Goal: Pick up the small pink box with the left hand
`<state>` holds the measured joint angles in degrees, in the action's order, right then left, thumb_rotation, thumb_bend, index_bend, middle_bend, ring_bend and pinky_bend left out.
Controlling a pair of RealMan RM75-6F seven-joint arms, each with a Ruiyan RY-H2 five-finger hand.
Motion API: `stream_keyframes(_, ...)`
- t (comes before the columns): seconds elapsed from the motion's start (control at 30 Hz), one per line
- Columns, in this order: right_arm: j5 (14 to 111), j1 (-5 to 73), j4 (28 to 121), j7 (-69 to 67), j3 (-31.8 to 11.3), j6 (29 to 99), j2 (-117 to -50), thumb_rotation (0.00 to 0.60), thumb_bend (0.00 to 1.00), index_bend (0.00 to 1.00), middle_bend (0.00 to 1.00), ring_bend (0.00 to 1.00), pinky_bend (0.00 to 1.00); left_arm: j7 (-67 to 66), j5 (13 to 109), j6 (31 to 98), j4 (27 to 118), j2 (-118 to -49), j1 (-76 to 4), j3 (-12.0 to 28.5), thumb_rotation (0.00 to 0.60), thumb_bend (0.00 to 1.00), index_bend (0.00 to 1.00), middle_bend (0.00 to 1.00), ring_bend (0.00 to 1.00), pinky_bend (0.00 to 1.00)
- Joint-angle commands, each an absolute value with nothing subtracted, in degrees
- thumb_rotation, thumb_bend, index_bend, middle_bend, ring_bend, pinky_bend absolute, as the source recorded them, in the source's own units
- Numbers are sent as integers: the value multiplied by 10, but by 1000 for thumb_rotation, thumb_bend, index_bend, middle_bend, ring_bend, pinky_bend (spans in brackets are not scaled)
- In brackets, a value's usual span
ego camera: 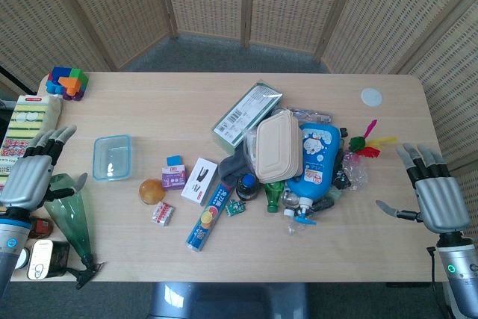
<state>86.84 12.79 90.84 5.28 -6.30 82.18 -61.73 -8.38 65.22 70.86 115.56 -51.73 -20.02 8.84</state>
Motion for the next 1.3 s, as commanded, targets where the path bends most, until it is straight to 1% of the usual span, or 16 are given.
stream_keyframes(0.03, 868, 127, 910, 54, -62, 821, -616, 266, 164, 0, 33, 0, 0, -82, 654, 707, 1156, -517, -200, 88, 409, 397, 0, 0, 0, 0)
stream_keyframes(0.43, 876, 112, 932, 60, -58, 842, -604, 267, 166, 0, 33, 0, 0, -74, 656, 674, 1148, -514, -218, 90, 409, 397, 0, 0, 0, 0)
stream_keyframes(0.73, 879, 103, 944, 65, -56, 852, -598, 266, 165, 0, 33, 0, 0, -110, 633, 620, 1124, -545, -264, 94, 404, 396, 0, 0, 0, 0)
stream_keyframes(0.9, 882, 99, 947, 66, -55, 857, -596, 265, 165, 0, 33, 0, 0, -153, 624, 592, 1085, -598, -299, 88, 384, 395, 0, 0, 0, 0)
stream_keyframes(1.1, 881, 89, 954, 67, -55, 868, -586, 270, 165, 0, 33, 0, 0, -211, 642, 566, 1005, -678, -332, 61, 379, 394, 0, 0, 0, 0)
stream_keyframes(1.3, 880, 81, 956, 64, -54, 874, -580, 266, 164, 0, 33, 0, 0, -218, 643, 537, 932, -753, -349, 44, 380, 395, 0, 0, 0, 0)
